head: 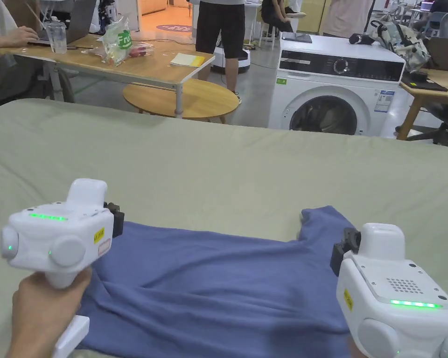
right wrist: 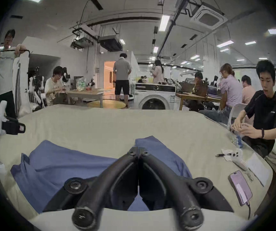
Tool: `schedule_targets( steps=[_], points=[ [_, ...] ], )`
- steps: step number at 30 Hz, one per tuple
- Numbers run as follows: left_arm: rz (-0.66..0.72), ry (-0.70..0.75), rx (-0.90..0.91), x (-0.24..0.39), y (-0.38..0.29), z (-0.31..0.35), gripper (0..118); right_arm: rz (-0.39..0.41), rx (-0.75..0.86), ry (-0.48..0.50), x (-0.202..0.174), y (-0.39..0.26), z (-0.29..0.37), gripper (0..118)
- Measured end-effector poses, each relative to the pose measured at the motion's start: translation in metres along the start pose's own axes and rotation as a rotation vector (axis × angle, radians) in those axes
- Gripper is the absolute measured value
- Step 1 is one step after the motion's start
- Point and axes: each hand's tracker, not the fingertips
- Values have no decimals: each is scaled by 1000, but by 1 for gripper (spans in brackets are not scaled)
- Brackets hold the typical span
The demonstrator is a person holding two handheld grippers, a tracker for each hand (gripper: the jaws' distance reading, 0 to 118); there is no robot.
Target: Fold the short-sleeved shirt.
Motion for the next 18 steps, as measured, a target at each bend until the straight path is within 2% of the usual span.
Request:
schedule_targets(
  steps=[6,7,9,10,13,15,18],
  points=[
    [100,-42,-304,-47,32,-94,0,35,-78,11,-2,-2,-28,0],
    [113,-45,-333,-48,36,-102,6,38,-84,7,-1,-5,-31,0],
    [163,-60,-419,-58,44,-124,35,43,-104,9,2,-7,-36,0],
    [191,-75,-437,-62,46,-133,41,49,-117,4,3,-9,-38,0],
    [231,-126,-542,-59,43,-151,46,59,-138,-2,8,-14,-43,0],
    [188,-105,-619,-53,39,-165,53,62,-156,-6,11,-16,-45,0],
    [114,-79,-666,-44,26,-182,53,69,-175,-18,15,-21,-47,0]
  ],
)
